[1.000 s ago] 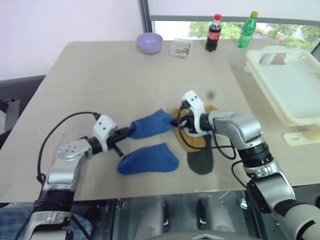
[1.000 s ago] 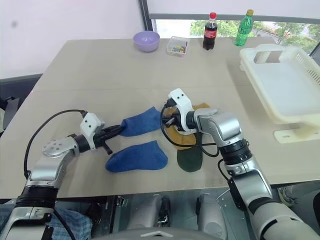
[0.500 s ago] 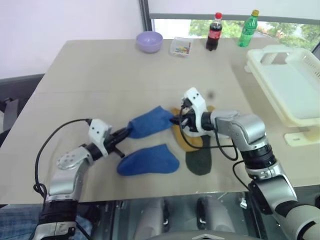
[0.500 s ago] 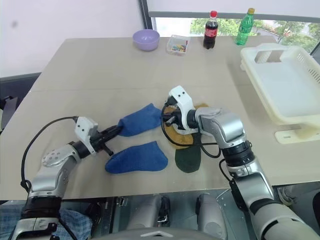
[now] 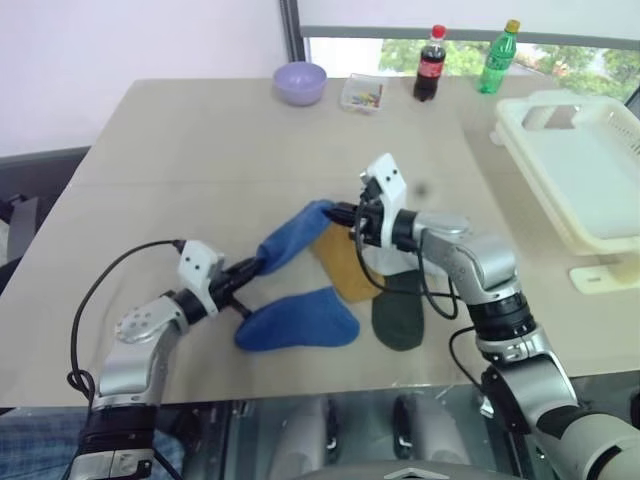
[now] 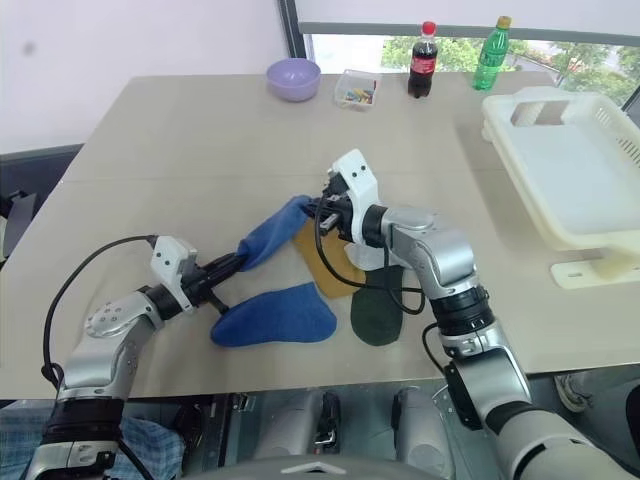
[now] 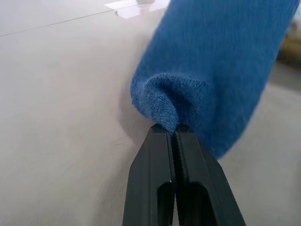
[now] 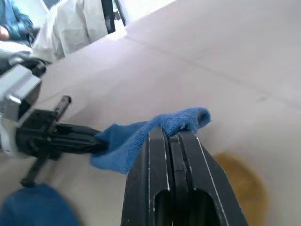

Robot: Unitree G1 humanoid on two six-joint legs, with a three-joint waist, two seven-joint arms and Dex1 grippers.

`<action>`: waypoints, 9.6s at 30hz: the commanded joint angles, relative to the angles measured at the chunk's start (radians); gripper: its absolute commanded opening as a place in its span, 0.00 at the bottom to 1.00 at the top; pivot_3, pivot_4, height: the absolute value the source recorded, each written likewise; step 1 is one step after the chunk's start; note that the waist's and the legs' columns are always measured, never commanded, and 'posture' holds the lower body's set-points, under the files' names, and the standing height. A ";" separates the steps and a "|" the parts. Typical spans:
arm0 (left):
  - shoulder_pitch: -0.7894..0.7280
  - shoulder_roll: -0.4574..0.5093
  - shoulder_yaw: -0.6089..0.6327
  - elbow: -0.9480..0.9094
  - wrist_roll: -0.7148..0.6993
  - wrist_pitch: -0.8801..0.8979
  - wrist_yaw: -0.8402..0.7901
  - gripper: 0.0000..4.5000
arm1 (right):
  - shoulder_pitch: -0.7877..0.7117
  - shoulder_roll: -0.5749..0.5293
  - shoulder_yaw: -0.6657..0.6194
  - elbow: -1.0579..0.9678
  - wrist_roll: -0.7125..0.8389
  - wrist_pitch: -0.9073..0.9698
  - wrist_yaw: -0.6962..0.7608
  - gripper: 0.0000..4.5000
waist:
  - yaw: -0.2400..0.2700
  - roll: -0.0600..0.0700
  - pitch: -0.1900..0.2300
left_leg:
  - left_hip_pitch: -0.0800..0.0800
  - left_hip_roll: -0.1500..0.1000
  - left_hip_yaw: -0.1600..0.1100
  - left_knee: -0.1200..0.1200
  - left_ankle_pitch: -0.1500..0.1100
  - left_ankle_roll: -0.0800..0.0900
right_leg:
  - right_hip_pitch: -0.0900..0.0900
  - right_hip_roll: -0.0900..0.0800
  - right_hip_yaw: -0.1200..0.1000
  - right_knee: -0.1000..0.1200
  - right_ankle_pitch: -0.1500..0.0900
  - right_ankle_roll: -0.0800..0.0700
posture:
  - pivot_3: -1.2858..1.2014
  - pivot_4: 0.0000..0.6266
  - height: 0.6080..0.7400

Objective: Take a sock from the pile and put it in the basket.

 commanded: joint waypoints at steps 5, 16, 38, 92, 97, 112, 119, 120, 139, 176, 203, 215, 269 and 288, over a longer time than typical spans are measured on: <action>0.003 -0.005 -0.003 -0.047 -0.009 -0.006 -0.003 0.00 | -0.011 0.016 -0.059 -0.044 0.094 0.118 0.007 0.00 | -0.001 0.000 0.000 | 0.000 0.000 0.000 0.000 0.000 0.000 | 0.000 0.000 0.000 0.000 0.000 0.000 | 0.52 0.24 0.95; 0.188 0.082 0.160 -0.300 -0.285 0.155 -0.129 0.00 | 0.113 -0.128 -0.057 -0.353 0.292 0.489 0.035 0.00 | 0.000 0.000 0.000 | -0.002 0.001 -0.001 -0.001 -0.001 0.001 | 0.000 -0.002 -0.001 -0.005 0.000 0.000 | 0.52 0.24 0.95; 0.551 0.022 0.201 -0.496 -0.260 0.083 -0.118 0.00 | 0.357 -0.178 -0.177 -0.614 0.505 0.803 -0.114 0.00 | 0.006 0.000 0.000 | -0.014 0.000 -0.006 0.000 -0.003 0.005 | -0.008 -0.001 -0.005 -0.009 -0.002 -0.005 | 0.52 0.24 0.95; 0.463 0.034 0.087 -0.275 -0.148 -0.012 -0.182 0.00 | 0.275 -0.277 0.222 -0.452 0.103 -0.123 0.166 0.50 | 0.005 -0.002 -0.001 | -0.013 0.005 -0.005 0.006 0.000 0.001 | -0.007 0.007 -0.003 -0.004 0.000 -0.001 | 0.52 0.24 0.95; 0.455 0.018 0.044 -0.239 -0.129 -0.041 -0.188 0.00 | 0.254 -0.248 0.282 -0.331 0.019 -0.244 0.227 0.50 | 0.007 -0.002 -0.001 | -0.012 0.004 -0.005 0.012 -0.001 0.001 | -0.006 0.005 -0.003 -0.002 0.001 -0.001 | 0.52 0.24 0.95; 0.441 0.013 0.010 -0.165 -0.121 -0.098 -0.183 0.00 | 0.260 -0.233 0.388 -0.081 -0.194 -0.310 0.273 0.50 | 0.007 0.008 -0.011 | -0.007 0.003 -0.004 0.013 -0.003 0.004 | -0.003 0.003 -0.003 0.002 -0.001 -0.003 | 0.52 0.24 0.95; 0.455 0.025 0.049 -0.177 -0.205 -0.037 -0.215 0.63 | 0.272 -0.229 0.385 -0.053 -0.233 -0.326 0.272 0.51 | 0.006 0.011 -0.015 | 0.004 0.003 -0.004 0.012 -0.007 0.002 | 0.007 0.001 -0.004 0.002 -0.005 -0.004 | 0.52 0.24 0.95; 0.451 0.020 0.071 -0.177 -0.234 -0.030 -0.215 0.74 | 0.272 -0.231 0.389 -0.046 -0.244 -0.334 0.271 0.51 | 0.006 0.011 -0.015 | 0.004 0.003 -0.004 0.012 -0.007 0.001 | 0.007 0.001 -0.004 0.002 -0.005 -0.004 | 0.52 0.24 0.95; 0.351 0.148 -0.128 -0.199 -0.259 0.438 -0.201 0.99 | 0.280 -0.192 0.372 -0.002 -0.294 -0.363 0.240 0.51 | 0.008 0.033 -0.038 | 0.006 0.003 -0.005 0.011 -0.007 0.001 | 0.008 0.000 -0.004 0.003 -0.007 -0.004 | 0.52 0.24 0.95; 0.234 -0.159 0.197 -0.226 -1.033 0.926 0.104 0.99 | 0.308 -0.187 0.358 -0.035 -0.317 -0.315 0.205 0.51 | 0.006 0.011 -0.028 | 0.003 0.003 -0.008 0.005 -0.007 0.001 | 0.007 -0.006 -0.004 -0.004 -0.007 -0.004 | 0.52 0.24 0.95; 0.174 -0.255 0.104 -0.285 -1.144 0.809 0.258 0.99 | 0.299 -0.303 0.284 -0.242 -0.283 -0.198 0.230 0.51 | 0.023 0.004 -0.015 | 0.001 0.000 -0.009 -0.001 -0.007 0.000 | 0.006 -0.009 -0.007 -0.012 -0.004 -0.008 | 0.52 0.24 0.95; 0.048 -0.330 0.041 -0.210 -1.073 0.752 0.234 1.00 | 0.355 -0.434 0.183 -0.480 -0.205 -0.024 0.233 0.62 | 0.032 -0.001 -0.006 | -0.014 -0.001 -0.010 -0.001 -0.001 0.001 | -0.004 -0.002 -0.011 -0.015 -0.004 -0.008 | 0.52 0.24 0.95; 0.424 0.133 0.162 -0.388 -1.055 0.879 0.227 1.00 | 0.344 -0.369 0.272 -0.412 -0.259 -0.081 0.182 0.62 | 0.027 -0.002 -0.003 | -0.012 0.001 -0.008 -0.001 0.002 -0.004 | -0.007 0.001 -0.008 -0.009 -0.004 -0.008 | 0.52 0.24 0.95; 0.176 -0.056 0.025 -0.273 -0.954 0.804 0.091 1.00 | 0.333 -0.368 0.274 -0.403 -0.264 -0.079 0.189 0.62 | 0.028 -0.004 -0.004 | -0.010 0.001 -0.008 0.000 0.003 -0.004 | -0.004 0.003 -0.008 -0.008 -0.002 -0.004 | 0.52 0.24 0.95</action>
